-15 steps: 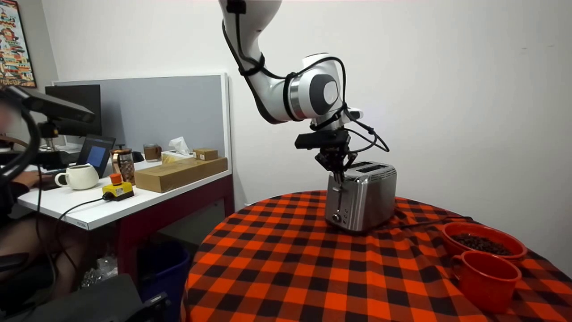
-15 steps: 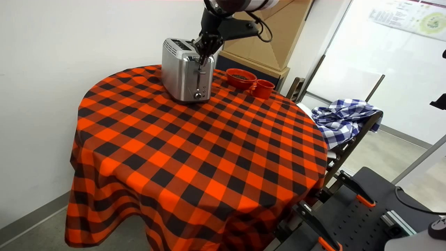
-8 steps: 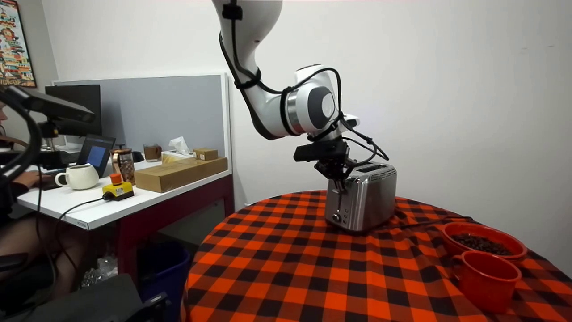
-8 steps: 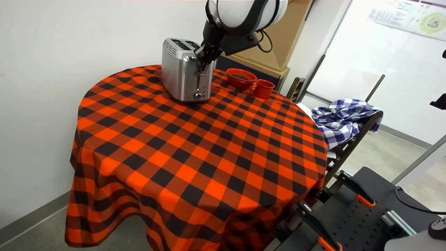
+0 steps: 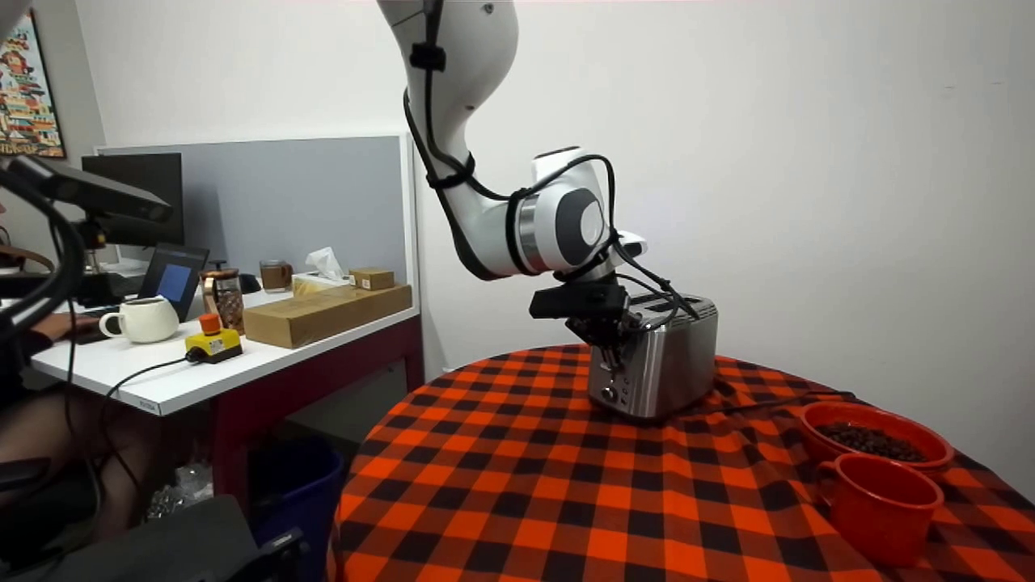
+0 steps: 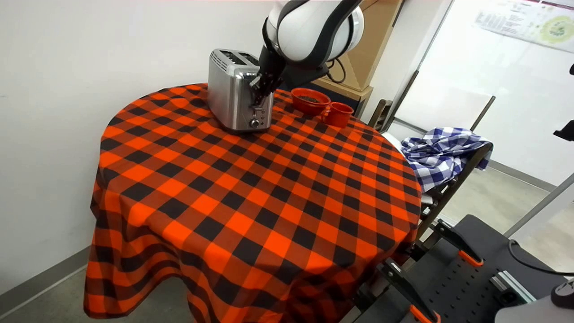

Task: Switch on the toaster

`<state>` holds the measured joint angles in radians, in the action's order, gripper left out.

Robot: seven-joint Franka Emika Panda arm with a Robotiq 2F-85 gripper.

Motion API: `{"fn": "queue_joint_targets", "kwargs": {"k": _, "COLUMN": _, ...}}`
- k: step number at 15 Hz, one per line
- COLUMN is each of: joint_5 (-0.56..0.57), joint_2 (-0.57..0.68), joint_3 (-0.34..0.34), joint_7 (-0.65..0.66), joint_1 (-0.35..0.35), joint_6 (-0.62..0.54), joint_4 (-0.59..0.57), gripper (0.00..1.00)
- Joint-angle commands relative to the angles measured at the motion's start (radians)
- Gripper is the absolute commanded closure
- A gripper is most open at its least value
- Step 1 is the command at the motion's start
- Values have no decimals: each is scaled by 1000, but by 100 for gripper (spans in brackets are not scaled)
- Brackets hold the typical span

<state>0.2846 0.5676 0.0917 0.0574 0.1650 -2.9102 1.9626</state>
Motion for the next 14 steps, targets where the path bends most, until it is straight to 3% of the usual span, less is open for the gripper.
{"fn": "queue_joint_targets", "kwargs": {"k": 1, "joint_5": 7, "joint_2": 112, "joint_3": 27, "joint_7": -11, "joint_1": 19, "joint_6": -18, "joint_4": -67, "gripper": 100}}
{"fn": "queue_joint_targets", "kwargs": {"k": 7, "joint_5": -4, "joint_2": 123, "joint_3": 17, "joint_7": -28, "joint_1": 12, "joint_6": 13, "joint_4": -82, "gripper": 100}}
{"fn": "queue_joint_targets", "kwargs": {"k": 8, "joint_5": -20, "joint_2": 103, "joint_3": -15, "joint_7": -55, "joint_1": -12, "joint_6": 38, "joint_4": -71, "gripper": 74}}
{"fn": "queue_joint_targets", "kwargs": {"k": 9, "joint_5": -36, "joint_2": 84, "joint_3": -43, "joint_7": -79, "joint_1": -34, "joint_6": 51, "joint_4": -61, "gripper": 73}}
{"fn": "queue_joint_targets", "kwargs": {"k": 14, "joint_5": -149, "joint_2": -24, "joint_3": -217, "joint_7": -272, "joint_1": -181, "joint_6": 196, "joint_4": 10, "gripper": 35}}
